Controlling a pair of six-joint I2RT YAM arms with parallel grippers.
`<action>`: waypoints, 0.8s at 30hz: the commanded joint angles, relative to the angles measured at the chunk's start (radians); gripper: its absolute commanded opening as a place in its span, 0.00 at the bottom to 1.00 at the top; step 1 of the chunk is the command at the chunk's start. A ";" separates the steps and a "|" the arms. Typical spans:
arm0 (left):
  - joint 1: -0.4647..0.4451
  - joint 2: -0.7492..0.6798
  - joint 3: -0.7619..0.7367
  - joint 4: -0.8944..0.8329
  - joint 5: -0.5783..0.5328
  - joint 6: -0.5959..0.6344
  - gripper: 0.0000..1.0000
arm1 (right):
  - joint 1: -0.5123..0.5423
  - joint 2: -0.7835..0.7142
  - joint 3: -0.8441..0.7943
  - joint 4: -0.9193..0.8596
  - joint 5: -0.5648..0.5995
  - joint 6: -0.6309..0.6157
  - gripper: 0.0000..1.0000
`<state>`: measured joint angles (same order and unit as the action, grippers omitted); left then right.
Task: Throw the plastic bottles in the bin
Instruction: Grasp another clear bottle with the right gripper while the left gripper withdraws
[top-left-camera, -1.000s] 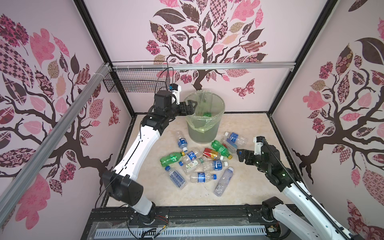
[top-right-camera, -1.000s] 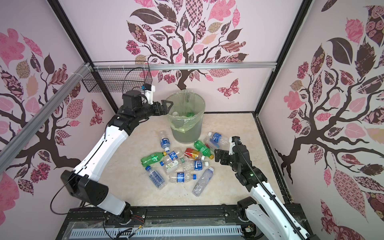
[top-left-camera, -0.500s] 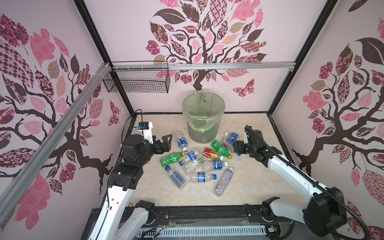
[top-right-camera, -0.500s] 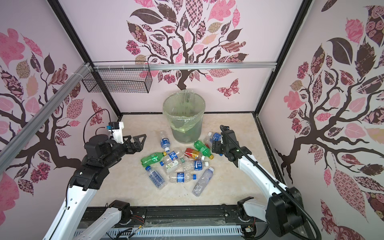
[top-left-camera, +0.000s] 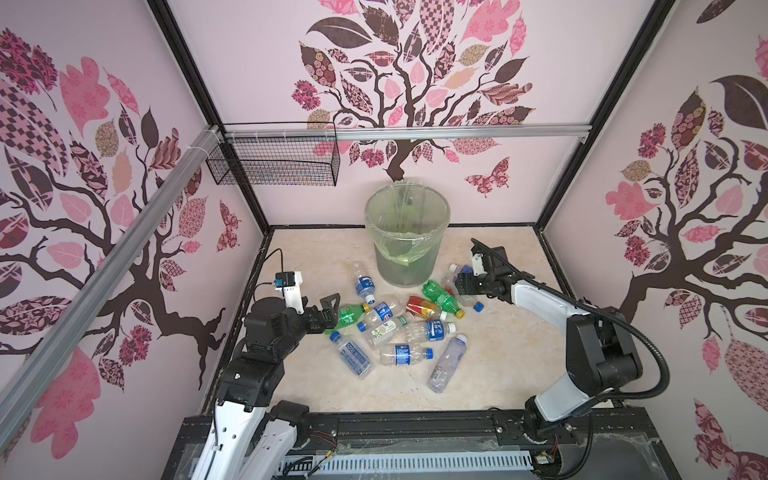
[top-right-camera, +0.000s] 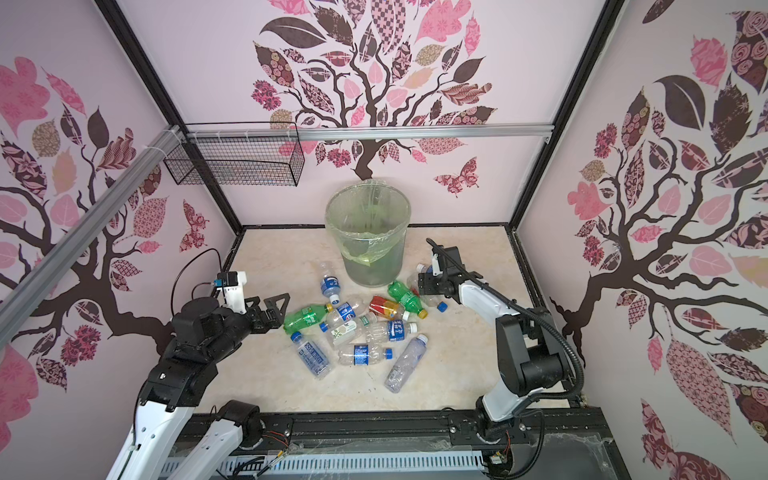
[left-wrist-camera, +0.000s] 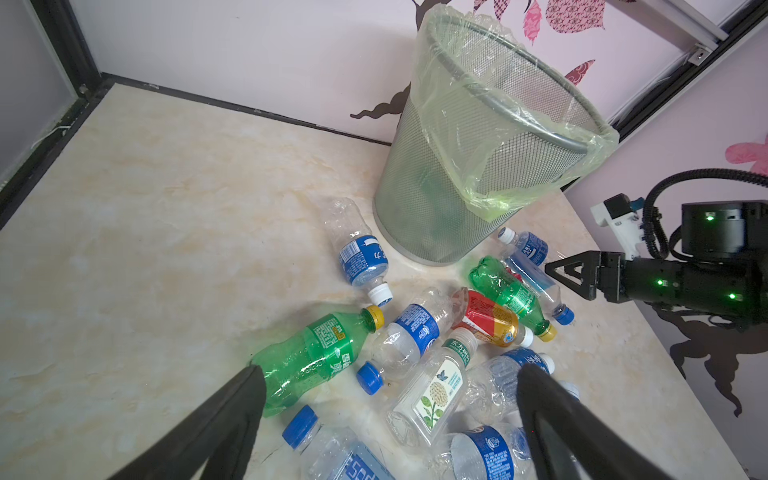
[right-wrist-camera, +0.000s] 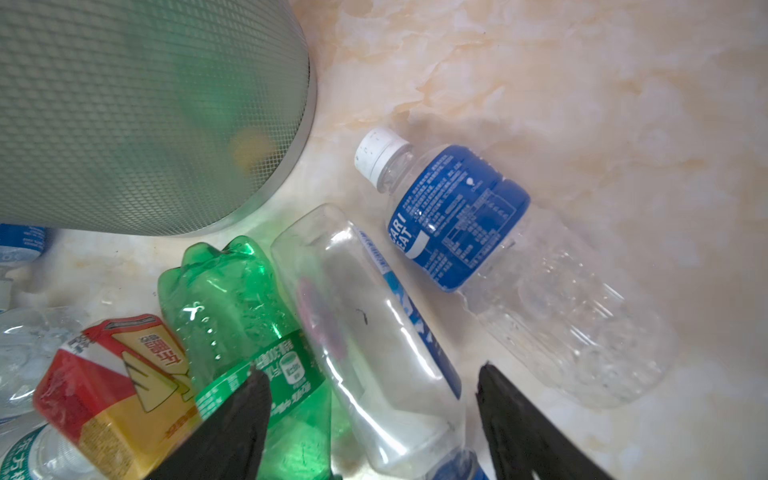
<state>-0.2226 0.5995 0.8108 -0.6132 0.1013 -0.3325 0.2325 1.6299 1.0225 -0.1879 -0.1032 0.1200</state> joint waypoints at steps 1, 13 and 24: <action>0.002 -0.016 -0.048 0.035 0.023 -0.005 0.98 | -0.012 0.052 0.041 0.023 -0.065 -0.039 0.81; 0.003 -0.024 -0.086 0.060 0.013 -0.023 0.98 | -0.012 0.183 0.103 -0.027 -0.114 -0.045 0.77; 0.003 -0.008 -0.084 0.043 -0.021 -0.030 0.98 | -0.012 0.230 0.114 -0.047 -0.103 -0.015 0.68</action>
<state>-0.2226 0.5900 0.7452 -0.5709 0.0937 -0.3595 0.2192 1.8286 1.1061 -0.2066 -0.2096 0.0902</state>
